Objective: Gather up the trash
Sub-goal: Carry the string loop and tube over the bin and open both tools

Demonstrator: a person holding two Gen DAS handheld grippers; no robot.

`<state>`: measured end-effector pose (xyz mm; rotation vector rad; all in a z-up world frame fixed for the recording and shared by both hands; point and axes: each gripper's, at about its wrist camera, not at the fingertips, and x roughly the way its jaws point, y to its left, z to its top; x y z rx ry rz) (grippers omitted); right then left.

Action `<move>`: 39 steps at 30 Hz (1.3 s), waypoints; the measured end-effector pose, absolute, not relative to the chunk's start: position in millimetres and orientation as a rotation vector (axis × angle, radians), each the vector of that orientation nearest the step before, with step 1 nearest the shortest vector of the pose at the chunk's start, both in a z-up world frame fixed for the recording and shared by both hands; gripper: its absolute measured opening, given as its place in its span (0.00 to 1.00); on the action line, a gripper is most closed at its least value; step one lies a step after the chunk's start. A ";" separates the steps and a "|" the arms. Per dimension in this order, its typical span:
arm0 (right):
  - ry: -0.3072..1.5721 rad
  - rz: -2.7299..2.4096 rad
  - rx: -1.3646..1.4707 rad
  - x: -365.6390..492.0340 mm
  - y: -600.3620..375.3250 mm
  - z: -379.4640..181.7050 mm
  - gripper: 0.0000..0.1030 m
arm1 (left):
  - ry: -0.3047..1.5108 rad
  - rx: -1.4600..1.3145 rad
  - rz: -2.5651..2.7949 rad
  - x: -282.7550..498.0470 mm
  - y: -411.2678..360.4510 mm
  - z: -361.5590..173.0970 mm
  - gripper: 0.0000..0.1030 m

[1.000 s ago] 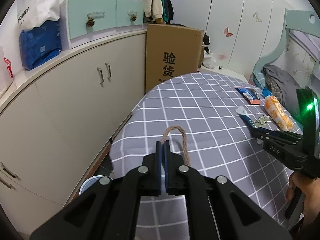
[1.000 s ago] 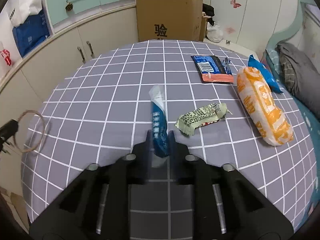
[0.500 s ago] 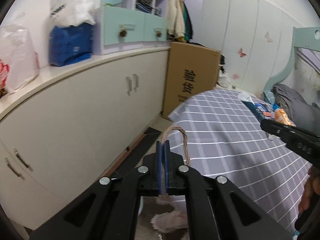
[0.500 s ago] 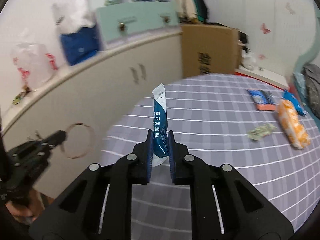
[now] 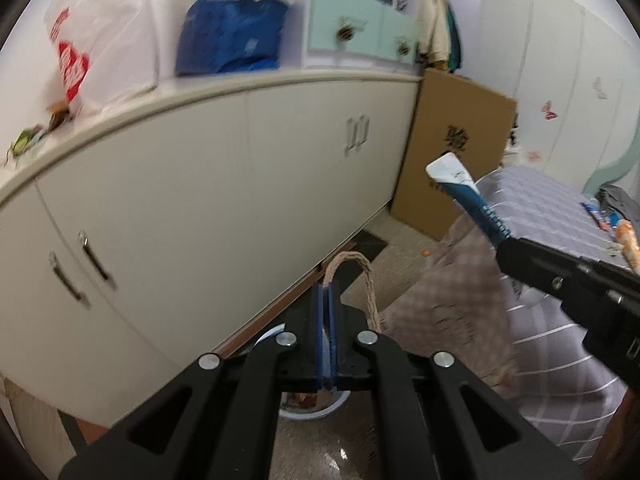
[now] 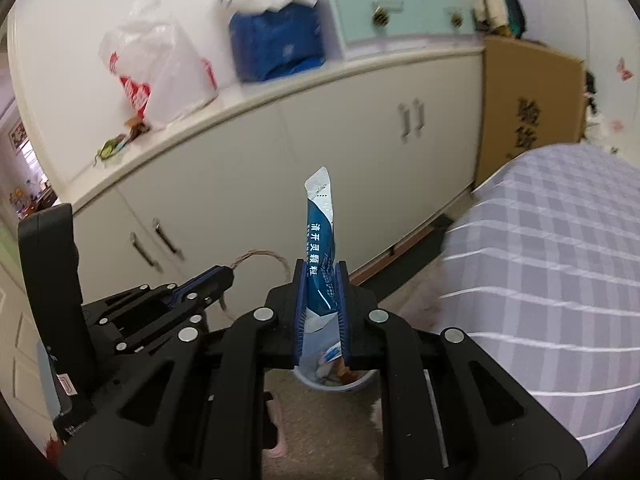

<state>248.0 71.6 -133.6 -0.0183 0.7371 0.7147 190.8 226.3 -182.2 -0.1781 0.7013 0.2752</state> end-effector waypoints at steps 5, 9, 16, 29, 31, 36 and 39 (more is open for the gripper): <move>0.784 0.724 -0.063 247.5 107.3 -166.7 0.14 | 0.769 -0.203 0.306 198.0 255.1 -216.5 0.02; 0.819 0.719 -0.085 254.1 125.4 -194.0 0.14 | 0.821 -0.221 0.324 203.2 270.2 -243.8 0.02; 0.842 0.679 -0.084 271.0 134.0 -224.5 0.14 | 0.895 -0.223 0.340 233.4 283.1 -281.1 0.04; 0.862 0.646 -0.064 280.8 130.8 -240.9 0.14 | 0.854 -0.146 0.383 237.5 275.8 -286.1 0.56; 0.867 0.652 -0.064 279.1 131.5 -241.0 0.14 | 0.845 -0.140 0.394 233.1 275.1 -283.5 0.57; 0.860 0.662 -0.056 277.0 134.6 -238.4 0.14 | 0.838 -0.144 0.410 226.6 279.7 -277.8 0.59; 0.849 0.671 -0.053 277.3 139.0 -234.6 0.14 | 0.834 -0.142 0.420 224.2 283.3 -275.8 0.60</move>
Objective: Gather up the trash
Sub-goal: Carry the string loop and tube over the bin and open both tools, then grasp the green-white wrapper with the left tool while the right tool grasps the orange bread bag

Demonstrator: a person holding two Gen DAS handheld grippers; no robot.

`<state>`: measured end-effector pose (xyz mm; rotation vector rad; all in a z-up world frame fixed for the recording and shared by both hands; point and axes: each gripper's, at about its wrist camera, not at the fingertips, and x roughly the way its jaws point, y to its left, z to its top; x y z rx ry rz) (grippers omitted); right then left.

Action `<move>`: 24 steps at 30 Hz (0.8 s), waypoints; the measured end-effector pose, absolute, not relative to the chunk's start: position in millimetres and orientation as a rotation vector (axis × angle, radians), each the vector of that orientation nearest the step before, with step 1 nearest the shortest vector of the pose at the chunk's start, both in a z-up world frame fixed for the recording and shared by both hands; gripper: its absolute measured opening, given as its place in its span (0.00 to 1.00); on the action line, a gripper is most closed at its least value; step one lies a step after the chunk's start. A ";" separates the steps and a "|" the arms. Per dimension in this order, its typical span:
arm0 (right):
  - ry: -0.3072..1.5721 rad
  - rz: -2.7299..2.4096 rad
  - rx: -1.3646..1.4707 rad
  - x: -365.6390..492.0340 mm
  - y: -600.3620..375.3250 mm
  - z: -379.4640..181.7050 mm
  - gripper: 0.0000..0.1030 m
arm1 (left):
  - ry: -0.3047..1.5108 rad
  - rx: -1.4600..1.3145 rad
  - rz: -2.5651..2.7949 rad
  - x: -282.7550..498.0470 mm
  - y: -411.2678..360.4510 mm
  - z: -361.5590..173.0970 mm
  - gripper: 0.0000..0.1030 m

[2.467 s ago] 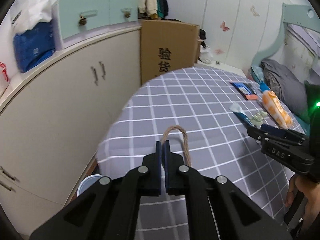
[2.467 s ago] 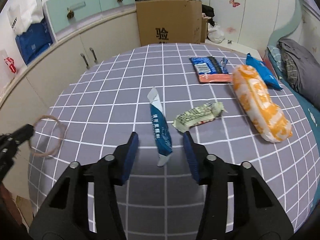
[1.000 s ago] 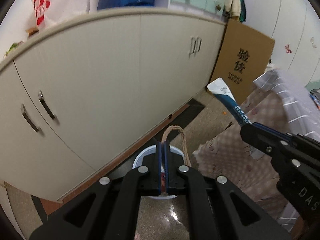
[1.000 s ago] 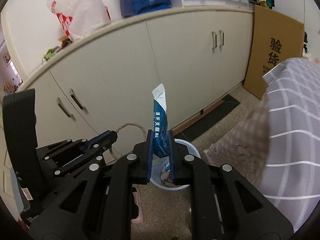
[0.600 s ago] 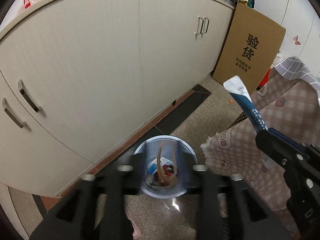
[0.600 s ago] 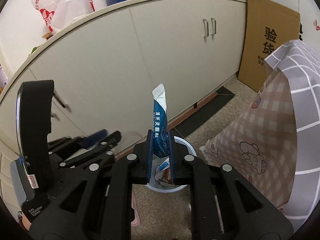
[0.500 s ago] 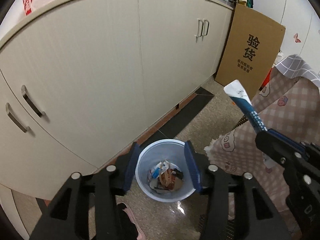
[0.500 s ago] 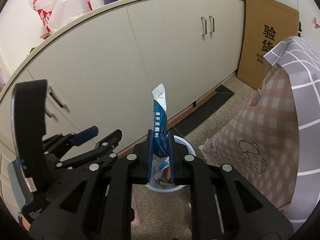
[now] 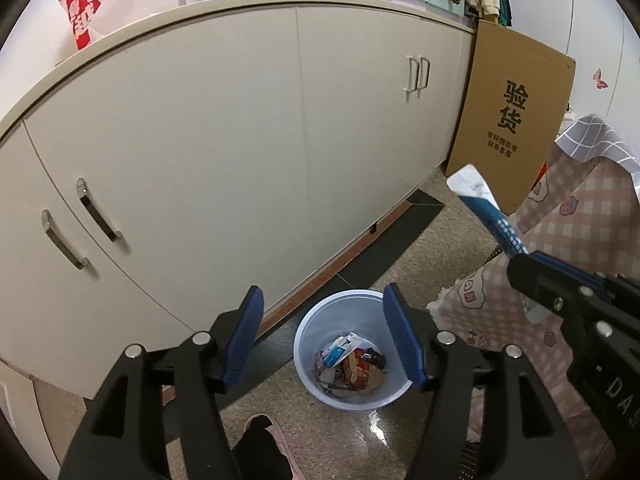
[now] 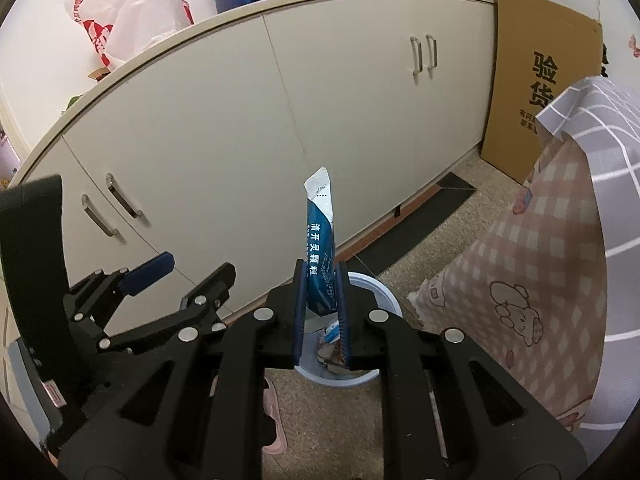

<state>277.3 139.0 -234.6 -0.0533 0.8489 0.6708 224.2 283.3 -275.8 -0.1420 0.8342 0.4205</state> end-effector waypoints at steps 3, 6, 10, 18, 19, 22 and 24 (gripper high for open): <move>0.834 0.681 -0.041 279.4 145.6 -231.1 0.14 | 0.832 -0.138 0.430 224.9 283.9 -274.4 0.60; 0.824 0.694 -0.015 284.4 149.0 -230.8 0.28 | 0.830 -0.145 0.443 221.8 289.1 -272.8 0.61; 0.803 0.664 -0.012 286.3 152.4 -229.1 0.57 | 0.830 -0.147 0.456 217.9 292.2 -270.7 0.61; 0.746 0.639 -0.037 266.6 136.3 -203.0 0.57 | 0.803 -0.160 0.461 205.6 287.9 -250.2 0.61; 0.735 0.636 -0.036 263.5 132.7 -197.1 0.57 | 0.789 -0.159 0.457 202.7 284.4 -242.0 0.61; 0.685 0.623 -0.025 252.4 115.7 -172.0 0.57 | 0.745 -0.164 0.439 196.3 272.4 -216.8 0.63; 0.655 0.621 -0.007 245.2 99.6 -155.4 0.58 | 0.709 -0.165 0.424 193.3 260.7 -195.8 0.64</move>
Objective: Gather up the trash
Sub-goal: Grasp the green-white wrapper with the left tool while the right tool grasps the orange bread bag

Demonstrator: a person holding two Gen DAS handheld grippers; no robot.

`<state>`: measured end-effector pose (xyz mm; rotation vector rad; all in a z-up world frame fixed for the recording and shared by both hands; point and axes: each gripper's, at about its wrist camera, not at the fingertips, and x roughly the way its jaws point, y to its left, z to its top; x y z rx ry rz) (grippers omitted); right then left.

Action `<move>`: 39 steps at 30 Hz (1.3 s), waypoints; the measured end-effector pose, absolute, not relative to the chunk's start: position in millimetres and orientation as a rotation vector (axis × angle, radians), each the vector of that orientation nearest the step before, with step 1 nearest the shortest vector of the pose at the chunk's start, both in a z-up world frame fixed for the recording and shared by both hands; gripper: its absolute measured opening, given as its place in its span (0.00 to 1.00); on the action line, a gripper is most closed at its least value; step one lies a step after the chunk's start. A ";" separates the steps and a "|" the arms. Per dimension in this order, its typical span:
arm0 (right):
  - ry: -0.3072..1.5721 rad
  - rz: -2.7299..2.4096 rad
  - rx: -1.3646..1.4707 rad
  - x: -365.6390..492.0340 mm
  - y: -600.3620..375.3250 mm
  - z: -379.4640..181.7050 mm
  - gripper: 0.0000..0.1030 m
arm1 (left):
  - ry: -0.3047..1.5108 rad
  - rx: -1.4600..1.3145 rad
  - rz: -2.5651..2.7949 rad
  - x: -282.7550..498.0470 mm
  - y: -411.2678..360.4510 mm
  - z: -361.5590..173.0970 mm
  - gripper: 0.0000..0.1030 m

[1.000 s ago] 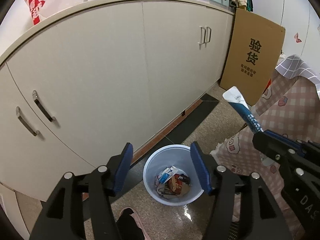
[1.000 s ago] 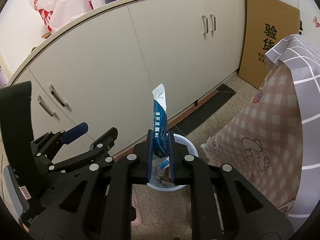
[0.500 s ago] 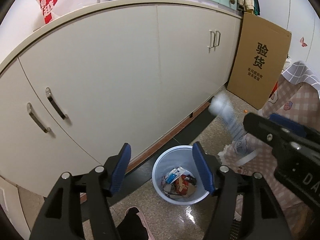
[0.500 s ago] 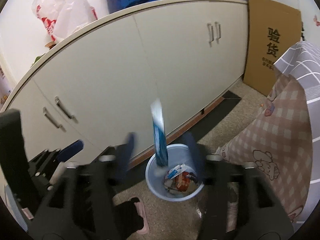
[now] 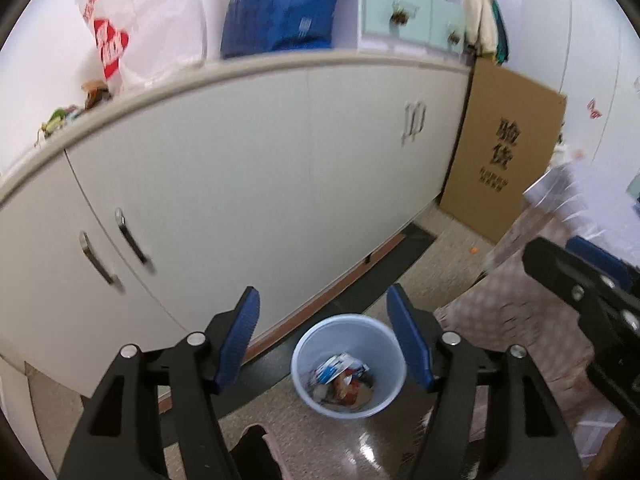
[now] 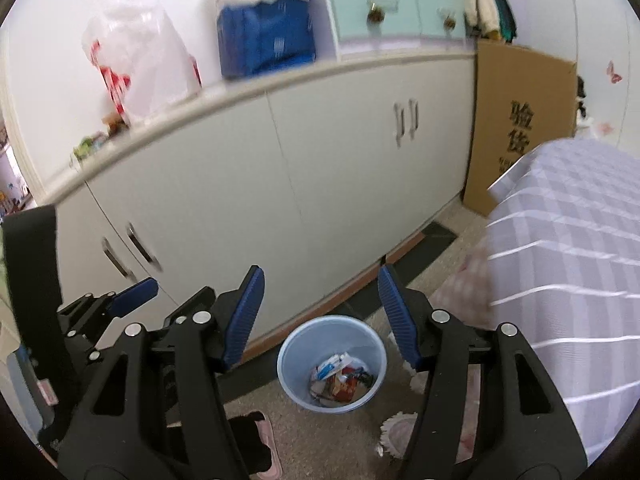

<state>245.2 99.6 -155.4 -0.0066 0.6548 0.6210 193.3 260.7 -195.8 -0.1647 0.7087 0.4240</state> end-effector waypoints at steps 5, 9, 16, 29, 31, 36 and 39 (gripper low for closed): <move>0.590 0.568 0.045 233.7 37.4 -114.9 0.59 | 0.650 -0.131 0.357 195.9 212.8 -150.5 0.65; 0.546 0.494 0.077 230.0 -27.1 -90.3 0.60 | 0.643 -0.099 0.212 209.6 152.1 -122.9 0.66; 0.513 0.255 0.112 235.4 -168.2 -71.7 0.64 | 0.695 0.011 -0.087 255.5 23.4 -99.7 0.67; 0.612 -0.046 0.183 284.7 -352.7 -111.5 0.76 | 0.775 0.249 -0.381 341.2 -169.9 -125.8 0.67; 0.645 -0.054 0.180 295.7 -366.0 -119.5 0.76 | 0.776 0.295 -0.385 353.7 -190.9 -132.5 0.67; 0.706 -0.068 0.159 321.2 -381.4 -135.3 0.77 | 0.817 0.354 -0.385 371.2 -222.0 -147.9 0.60; 0.722 -0.045 0.152 334.7 -381.7 -139.4 0.78 | 0.861 0.370 -0.380 383.8 -228.1 -155.8 0.23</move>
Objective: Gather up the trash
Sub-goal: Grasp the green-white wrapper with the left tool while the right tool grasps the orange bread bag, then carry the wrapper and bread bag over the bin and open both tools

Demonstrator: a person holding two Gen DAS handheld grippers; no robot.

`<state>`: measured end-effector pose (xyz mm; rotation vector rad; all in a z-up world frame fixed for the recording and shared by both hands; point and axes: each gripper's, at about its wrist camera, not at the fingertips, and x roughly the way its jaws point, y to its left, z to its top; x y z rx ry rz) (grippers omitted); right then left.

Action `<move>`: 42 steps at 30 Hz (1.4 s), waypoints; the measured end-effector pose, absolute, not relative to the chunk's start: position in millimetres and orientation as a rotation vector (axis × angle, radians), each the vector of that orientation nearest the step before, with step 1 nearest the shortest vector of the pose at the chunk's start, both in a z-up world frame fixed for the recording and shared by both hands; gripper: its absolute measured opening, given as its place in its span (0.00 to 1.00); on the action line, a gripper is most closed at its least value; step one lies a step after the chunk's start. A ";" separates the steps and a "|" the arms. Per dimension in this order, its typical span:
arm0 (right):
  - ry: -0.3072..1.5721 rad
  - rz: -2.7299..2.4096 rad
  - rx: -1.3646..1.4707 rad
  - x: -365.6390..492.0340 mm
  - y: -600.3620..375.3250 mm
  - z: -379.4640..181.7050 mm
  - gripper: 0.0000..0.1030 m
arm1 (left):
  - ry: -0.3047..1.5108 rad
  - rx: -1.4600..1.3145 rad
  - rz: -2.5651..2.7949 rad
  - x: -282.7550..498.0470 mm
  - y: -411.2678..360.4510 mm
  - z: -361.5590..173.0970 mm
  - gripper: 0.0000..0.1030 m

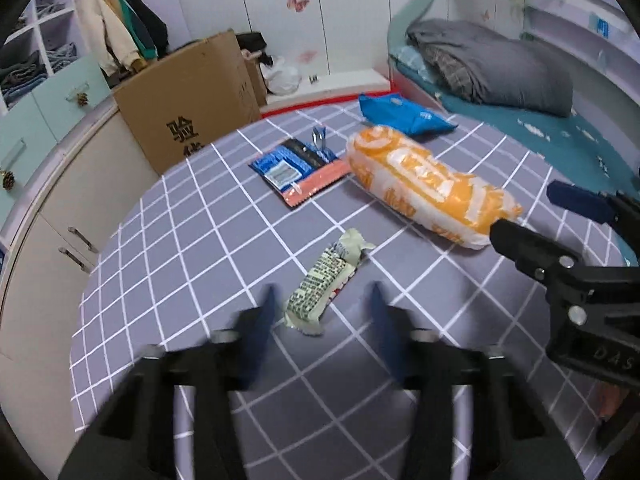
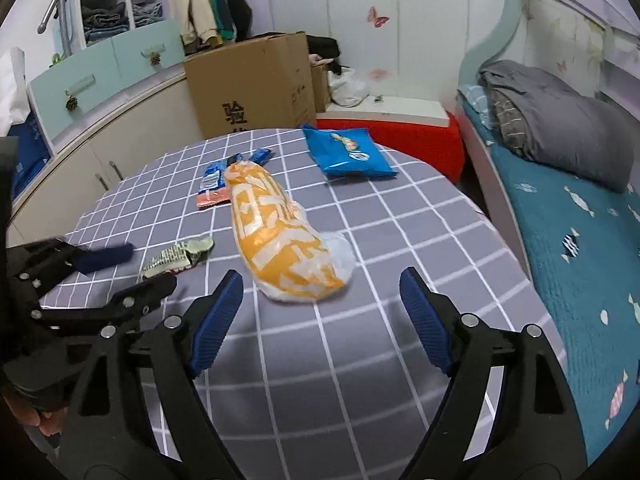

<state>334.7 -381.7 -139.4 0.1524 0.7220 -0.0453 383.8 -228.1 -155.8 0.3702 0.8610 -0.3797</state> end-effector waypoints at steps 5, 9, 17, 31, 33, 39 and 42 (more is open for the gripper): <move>0.751 0.013 0.171 356.0 -377.2 -140.1 0.80 | 0.853 0.271 -0.360 392.7 -211.8 -152.3 0.08; 0.772 0.015 0.126 367.8 -368.4 -140.7 0.79 | 0.833 0.211 -0.333 389.9 -194.1 -147.0 0.07; 0.780 0.024 0.052 359.1 -350.8 -139.2 0.33 | 0.747 0.195 -0.218 363.8 -147.3 -130.6 0.07; 0.581 0.323 0.080 278.0 -219.2 -65.6 0.33 | 0.643 0.016 -0.090 276.1 5.7 -93.5 0.07; 0.572 0.377 0.086 270.1 -193.4 -62.6 0.33 | 0.632 -0.004 -0.056 261.5 30.3 -93.0 0.07; 0.559 0.563 0.098 245.5 -91.0 -67.4 0.33 | 0.632 -0.086 0.059 225.4 115.7 -99.0 0.07; 0.576 0.624 0.091 241.8 -47.9 -75.4 0.33 | 0.640 -0.121 0.109 212.9 153.8 -107.3 0.07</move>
